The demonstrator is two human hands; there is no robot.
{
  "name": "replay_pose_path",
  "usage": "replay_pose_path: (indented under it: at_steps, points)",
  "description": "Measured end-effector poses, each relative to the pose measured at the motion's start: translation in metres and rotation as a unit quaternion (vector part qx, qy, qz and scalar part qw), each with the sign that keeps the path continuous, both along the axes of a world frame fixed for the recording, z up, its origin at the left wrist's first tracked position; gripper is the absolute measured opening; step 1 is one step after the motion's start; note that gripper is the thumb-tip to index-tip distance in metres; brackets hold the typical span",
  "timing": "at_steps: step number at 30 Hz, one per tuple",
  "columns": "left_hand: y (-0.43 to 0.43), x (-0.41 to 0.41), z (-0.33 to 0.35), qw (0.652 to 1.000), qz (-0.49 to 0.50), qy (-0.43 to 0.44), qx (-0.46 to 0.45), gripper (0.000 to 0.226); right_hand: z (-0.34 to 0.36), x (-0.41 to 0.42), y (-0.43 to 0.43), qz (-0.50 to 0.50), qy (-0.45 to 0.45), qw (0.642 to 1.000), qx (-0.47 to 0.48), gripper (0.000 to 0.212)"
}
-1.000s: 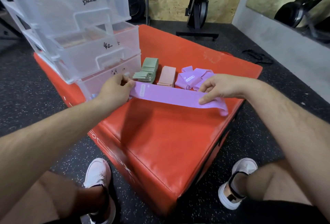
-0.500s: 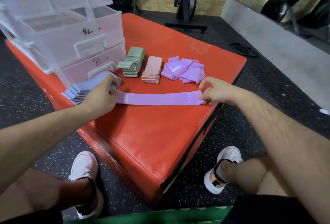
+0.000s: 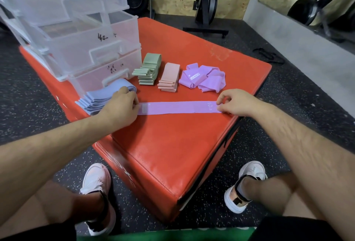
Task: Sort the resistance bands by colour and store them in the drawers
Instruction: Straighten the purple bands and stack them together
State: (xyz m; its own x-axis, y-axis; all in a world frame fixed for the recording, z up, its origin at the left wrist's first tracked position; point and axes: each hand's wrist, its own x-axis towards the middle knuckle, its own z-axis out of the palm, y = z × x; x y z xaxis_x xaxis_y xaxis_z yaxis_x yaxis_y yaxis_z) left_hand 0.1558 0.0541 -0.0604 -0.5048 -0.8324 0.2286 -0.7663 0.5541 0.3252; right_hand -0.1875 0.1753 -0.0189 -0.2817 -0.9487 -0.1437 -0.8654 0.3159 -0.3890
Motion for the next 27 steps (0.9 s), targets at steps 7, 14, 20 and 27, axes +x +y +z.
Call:
replay_pose_path:
  at_steps: [7,14,20,27]
  points:
    - [-0.013,-0.050,0.023,0.997,-0.043,0.047,-0.039,0.005,0.012,0.013,-0.037,0.043,0.063,0.992,-0.098,0.012]
    - [-0.028,-0.122,0.036,0.994,-0.102,0.049,-0.001,0.011,0.005,0.019,-0.092,0.056,0.143,0.983,-0.104,0.036]
    - [-0.037,-0.150,0.046,0.991,-0.117,0.036,0.046,0.016,-0.001,0.016,-0.119,0.049,0.221,0.971,-0.074,0.025]
    - [-0.042,-0.152,0.064,0.988,-0.046,0.108,0.099,0.014,0.017,0.021,-0.124,0.007,0.058,0.972,-0.226,0.013]
